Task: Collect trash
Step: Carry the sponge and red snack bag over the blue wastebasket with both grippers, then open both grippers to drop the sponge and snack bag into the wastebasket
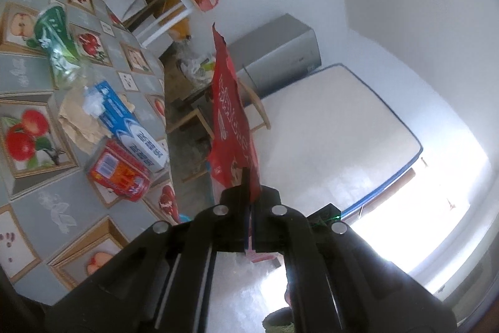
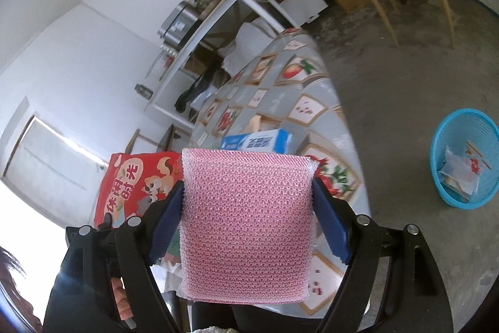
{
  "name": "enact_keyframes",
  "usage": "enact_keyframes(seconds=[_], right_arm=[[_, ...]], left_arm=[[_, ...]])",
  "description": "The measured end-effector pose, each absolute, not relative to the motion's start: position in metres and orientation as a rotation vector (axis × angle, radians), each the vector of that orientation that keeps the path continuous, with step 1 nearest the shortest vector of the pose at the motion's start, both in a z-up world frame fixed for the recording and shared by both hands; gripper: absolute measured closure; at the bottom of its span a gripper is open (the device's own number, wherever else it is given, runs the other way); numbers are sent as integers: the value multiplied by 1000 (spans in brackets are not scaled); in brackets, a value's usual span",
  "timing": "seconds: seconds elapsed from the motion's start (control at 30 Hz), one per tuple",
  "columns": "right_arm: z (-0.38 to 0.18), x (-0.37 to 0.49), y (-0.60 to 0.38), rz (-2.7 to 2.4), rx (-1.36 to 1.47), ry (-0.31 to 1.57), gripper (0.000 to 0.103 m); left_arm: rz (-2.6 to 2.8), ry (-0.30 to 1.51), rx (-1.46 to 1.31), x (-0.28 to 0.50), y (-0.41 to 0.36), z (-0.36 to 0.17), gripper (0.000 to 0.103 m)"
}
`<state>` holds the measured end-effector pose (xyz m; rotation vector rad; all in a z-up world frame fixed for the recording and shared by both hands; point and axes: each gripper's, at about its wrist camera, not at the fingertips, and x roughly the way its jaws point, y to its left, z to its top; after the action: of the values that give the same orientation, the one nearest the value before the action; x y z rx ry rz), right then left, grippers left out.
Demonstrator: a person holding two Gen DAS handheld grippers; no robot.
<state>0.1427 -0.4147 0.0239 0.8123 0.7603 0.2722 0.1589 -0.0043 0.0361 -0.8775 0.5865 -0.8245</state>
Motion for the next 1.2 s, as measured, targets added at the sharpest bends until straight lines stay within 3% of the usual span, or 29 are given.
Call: enact_keyframes(seconds=[0.23,0.57,0.87,1.2], right_arm=[[10,109,-479,102,868,699,26],[-53,54,-579,-147,1018,679,26],[-132,71,-639,-211,1139,746,26],[-214,128,-693,-301,1218,817,24]], left_arm=[[-884,659,-740,176,-72,46,103],[-948,888,-387,216,-240,31,103],[-908,1090,-90,243,-381,-32,103],[-856,1195,83,274,-479,-110,103]])
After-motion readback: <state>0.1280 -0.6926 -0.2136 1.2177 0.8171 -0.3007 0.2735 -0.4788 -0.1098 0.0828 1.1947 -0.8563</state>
